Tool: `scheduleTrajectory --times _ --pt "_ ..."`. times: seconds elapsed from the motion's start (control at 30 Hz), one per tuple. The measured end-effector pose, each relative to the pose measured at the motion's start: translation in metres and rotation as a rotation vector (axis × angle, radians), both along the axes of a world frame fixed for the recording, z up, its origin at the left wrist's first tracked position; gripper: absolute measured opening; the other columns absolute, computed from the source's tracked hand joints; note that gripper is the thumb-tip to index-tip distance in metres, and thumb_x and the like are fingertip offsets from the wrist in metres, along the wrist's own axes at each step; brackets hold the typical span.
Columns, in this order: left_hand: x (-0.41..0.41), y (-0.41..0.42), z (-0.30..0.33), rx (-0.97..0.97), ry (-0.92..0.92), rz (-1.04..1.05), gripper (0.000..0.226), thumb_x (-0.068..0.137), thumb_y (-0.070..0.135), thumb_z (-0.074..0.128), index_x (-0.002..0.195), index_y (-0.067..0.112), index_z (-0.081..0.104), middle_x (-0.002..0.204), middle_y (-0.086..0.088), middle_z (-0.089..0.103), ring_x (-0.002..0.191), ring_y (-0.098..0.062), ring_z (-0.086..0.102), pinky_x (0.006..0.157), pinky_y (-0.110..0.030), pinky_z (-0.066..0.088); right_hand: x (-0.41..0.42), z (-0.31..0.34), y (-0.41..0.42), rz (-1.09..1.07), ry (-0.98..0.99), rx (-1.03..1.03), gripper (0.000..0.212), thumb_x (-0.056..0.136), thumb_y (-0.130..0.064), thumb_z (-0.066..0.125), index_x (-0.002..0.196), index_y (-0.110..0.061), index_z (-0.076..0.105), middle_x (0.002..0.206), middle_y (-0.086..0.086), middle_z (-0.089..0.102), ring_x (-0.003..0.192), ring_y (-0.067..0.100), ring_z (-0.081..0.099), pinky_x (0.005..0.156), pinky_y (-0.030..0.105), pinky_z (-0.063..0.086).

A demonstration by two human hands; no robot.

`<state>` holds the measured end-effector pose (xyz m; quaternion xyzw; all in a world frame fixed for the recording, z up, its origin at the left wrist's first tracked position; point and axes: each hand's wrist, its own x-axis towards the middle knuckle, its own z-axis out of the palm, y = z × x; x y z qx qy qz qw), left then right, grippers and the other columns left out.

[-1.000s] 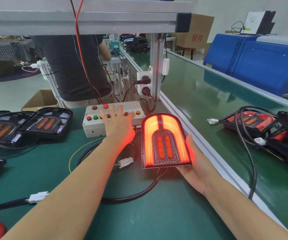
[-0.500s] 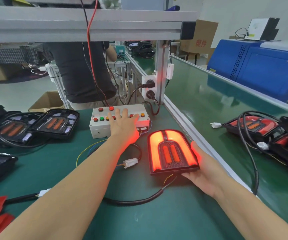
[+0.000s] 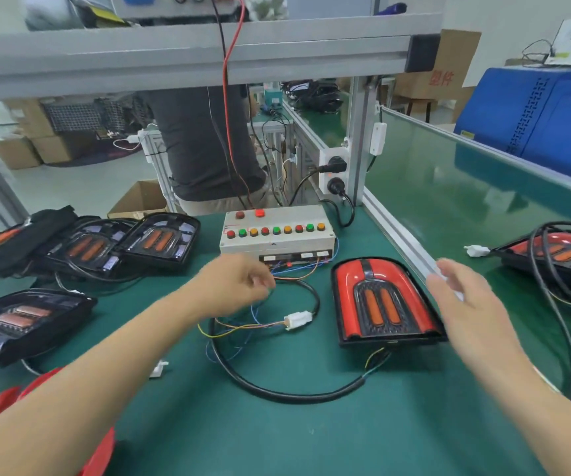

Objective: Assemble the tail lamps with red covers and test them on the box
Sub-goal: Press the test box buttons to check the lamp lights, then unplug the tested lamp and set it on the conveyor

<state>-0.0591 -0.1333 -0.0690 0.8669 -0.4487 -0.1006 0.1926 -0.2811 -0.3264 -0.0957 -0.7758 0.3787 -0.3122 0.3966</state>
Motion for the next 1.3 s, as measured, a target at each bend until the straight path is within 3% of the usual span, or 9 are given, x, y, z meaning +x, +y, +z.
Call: scheduleTrajectory --times 0.13,0.3,0.5,0.63,0.77,0.83,0.97,1.17,1.3 --pt "-0.025 -0.009 -0.033 0.133 -0.111 -0.009 0.037 0.079 0.046 0.065 0.113 0.033 0.062 0.098 0.015 0.061 0.086 -0.01 0.054 0.073 -0.022 0.04 0.023 0.013 0.043 0.178 0.073 -0.557 0.027 0.086 -0.028 0.055 0.108 -0.019 0.067 0.112 -0.002 0.063 0.106 0.023 0.055 0.095 0.039 0.034" --pt "-0.035 -0.017 -0.046 0.035 -0.166 0.028 0.025 0.079 0.045 0.062 0.099 0.03 0.067 0.094 0.007 0.066 0.092 -0.018 0.059 0.071 -0.026 0.042 0.045 0.004 0.077 0.369 0.256 -0.856 0.022 0.07 -0.021 0.078 0.092 -0.02 0.074 0.095 -0.003 0.067 0.091 0.024 0.064 0.088 0.037 0.025" --pt "-0.037 -0.001 -0.037 -0.177 0.033 0.062 0.008 0.078 0.03 0.069 0.085 0.028 0.071 0.075 0.007 0.066 0.074 -0.013 0.059 0.068 -0.027 0.046 0.075 -0.005 0.073 0.489 0.587 -0.903 0.029 0.096 -0.028 0.046 0.124 -0.026 0.053 0.129 -0.008 0.054 0.124 0.022 0.039 0.105 0.047 -0.001" --pt "-0.038 0.009 -0.028 -0.338 0.326 0.075 0.006 0.073 0.019 0.075 0.074 0.024 0.073 0.071 0.001 0.07 0.062 -0.005 0.055 0.067 -0.024 0.045 0.094 -0.002 0.07 0.578 0.652 -0.875 0.02 0.097 -0.027 0.046 0.114 -0.026 0.058 0.114 -0.005 0.064 0.119 0.021 0.045 0.111 0.051 -0.005" --pt "-0.037 0.015 -0.024 -0.376 0.543 0.102 0.013 0.068 0.025 0.065 0.075 0.022 0.076 0.067 -0.009 0.063 0.065 -0.014 0.047 0.068 -0.029 0.037 0.099 -0.001 0.067 0.585 0.658 -0.983 0.018 0.096 -0.021 0.046 0.099 -0.027 0.062 0.09 -0.004 0.064 0.107 0.021 0.052 0.108 0.049 -0.012" --pt "-0.038 0.013 -0.024 -0.344 0.492 0.148 0.014 0.069 0.022 0.062 0.073 0.022 0.076 0.069 -0.016 0.062 0.064 -0.013 0.044 0.065 -0.026 0.036 0.1 0.0 0.07 0.579 0.69 -1.02 0.019 0.096 -0.023 0.048 0.099 -0.028 0.065 0.084 -0.005 0.063 0.105 0.02 0.055 0.105 0.051 -0.019" --pt "-0.043 0.004 -0.021 -0.287 0.257 0.236 0.018 0.075 0.012 0.06 0.072 0.022 0.075 0.058 0.004 0.059 0.049 -0.005 0.042 0.048 -0.015 0.035 0.103 0.003 0.079 0.567 0.757 -1.052 0.022 0.096 -0.022 0.047 0.1 -0.026 0.068 0.078 -0.006 0.058 0.107 0.021 0.054 0.107 0.054 -0.027" --pt "-0.043 -0.003 -0.022 -0.136 0.002 0.175 0.028 0.082 0.011 0.054 0.092 0.026 0.076 0.078 0.002 0.044 0.082 -0.018 0.044 0.071 -0.03 0.04 0.101 0.002 0.086 0.551 0.811 -1.081 0.025 0.094 -0.017 0.044 0.105 -0.023 0.066 0.098 -0.002 0.07 0.111 0.024 0.055 0.096 0.053 -0.034" --pt "-0.042 0.001 -0.027 -0.196 0.227 0.113 0.015 0.085 0.018 0.06 0.094 0.022 0.072 0.091 -0.002 0.066 0.087 -0.017 0.057 0.082 -0.034 0.047 0.096 0.002 0.081 0.511 0.783 -1.077 0.028 0.09 -0.009 0.041 0.104 -0.017 0.064 0.091 0.004 0.069 0.102 0.027 0.058 0.102 0.052 -0.03"
